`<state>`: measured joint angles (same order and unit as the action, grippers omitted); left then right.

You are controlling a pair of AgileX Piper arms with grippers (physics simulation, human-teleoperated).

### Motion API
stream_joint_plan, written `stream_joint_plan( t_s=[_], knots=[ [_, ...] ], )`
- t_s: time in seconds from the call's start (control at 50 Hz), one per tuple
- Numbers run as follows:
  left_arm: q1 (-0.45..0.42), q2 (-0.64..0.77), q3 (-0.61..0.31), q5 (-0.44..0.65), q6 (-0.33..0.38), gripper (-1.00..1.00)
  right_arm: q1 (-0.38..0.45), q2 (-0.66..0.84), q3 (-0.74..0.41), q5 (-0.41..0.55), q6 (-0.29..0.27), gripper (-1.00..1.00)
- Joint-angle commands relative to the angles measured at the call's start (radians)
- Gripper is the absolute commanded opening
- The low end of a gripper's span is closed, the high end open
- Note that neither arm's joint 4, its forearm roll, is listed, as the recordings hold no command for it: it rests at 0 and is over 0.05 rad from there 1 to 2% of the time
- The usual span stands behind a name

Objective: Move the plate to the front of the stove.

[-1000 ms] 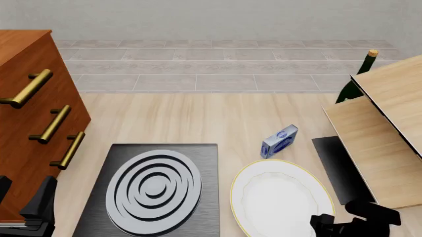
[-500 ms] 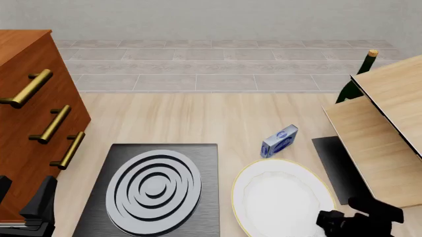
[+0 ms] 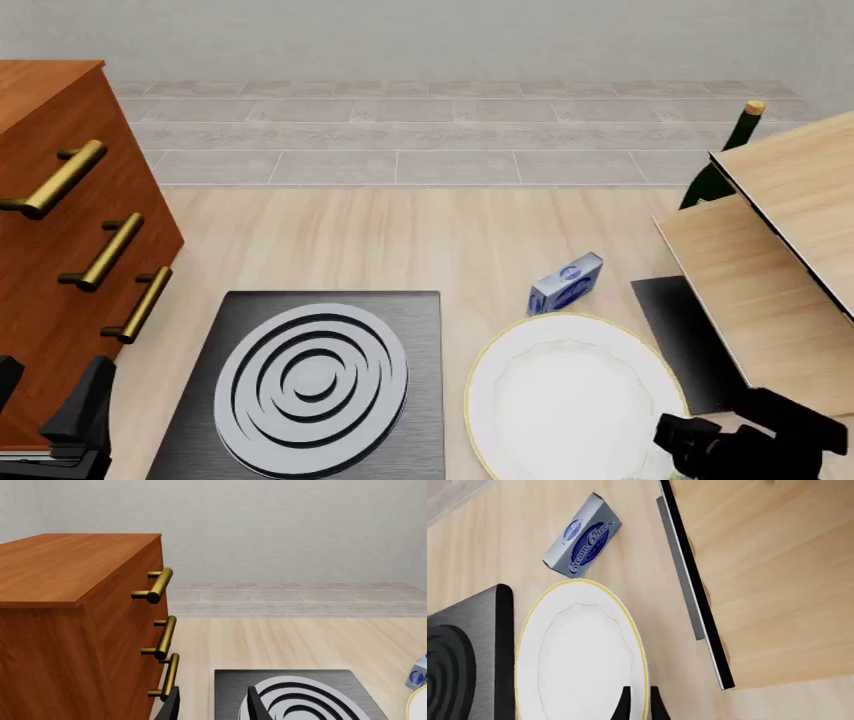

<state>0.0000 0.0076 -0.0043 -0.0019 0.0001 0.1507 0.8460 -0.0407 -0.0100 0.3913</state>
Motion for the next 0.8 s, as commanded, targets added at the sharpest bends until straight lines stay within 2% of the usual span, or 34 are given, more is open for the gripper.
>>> stream_joint_plan(
  t_s=[0.02, 0.08, 0.2, 0.36, 0.46, 0.6, 0.8],
  knots=[
    [0.0, 0.0, 0.0, 0.0, 0.0, 1.0, 0.045, -0.176, -0.018, 0.159, -0.01, -1.0],
    [0.0, 0.0, 0.0, 0.0, 0.0, 1.0, 0.045, -0.203, -0.023, 0.176, -0.011, -1.0],
    [0.0, 0.0, 0.0, 0.0, 0.0, 1.0, 0.021, -0.319, -0.107, 0.279, -0.029, -1.0],
    [0.0, 0.0, 0.0, 0.0, 0.0, 1.0, 0.004, -0.44, -0.176, 0.38, -0.02, -1.0],
    [0.0, 0.0, 0.0, 0.0, 0.0, 1.0, 0.018, -0.486, -0.223, 0.423, 0.005, -1.0],
    [0.0, 0.0, 0.0, 0.0, 0.0, 1.0, 0.038, -0.515, -0.295, 0.463, 0.006, -1.0],
    [0.0, 0.0, 0.0, 0.0, 0.0, 1.0, 0.053, -0.499, -0.359, 0.456, 0.004, -1.0]
  ],
)
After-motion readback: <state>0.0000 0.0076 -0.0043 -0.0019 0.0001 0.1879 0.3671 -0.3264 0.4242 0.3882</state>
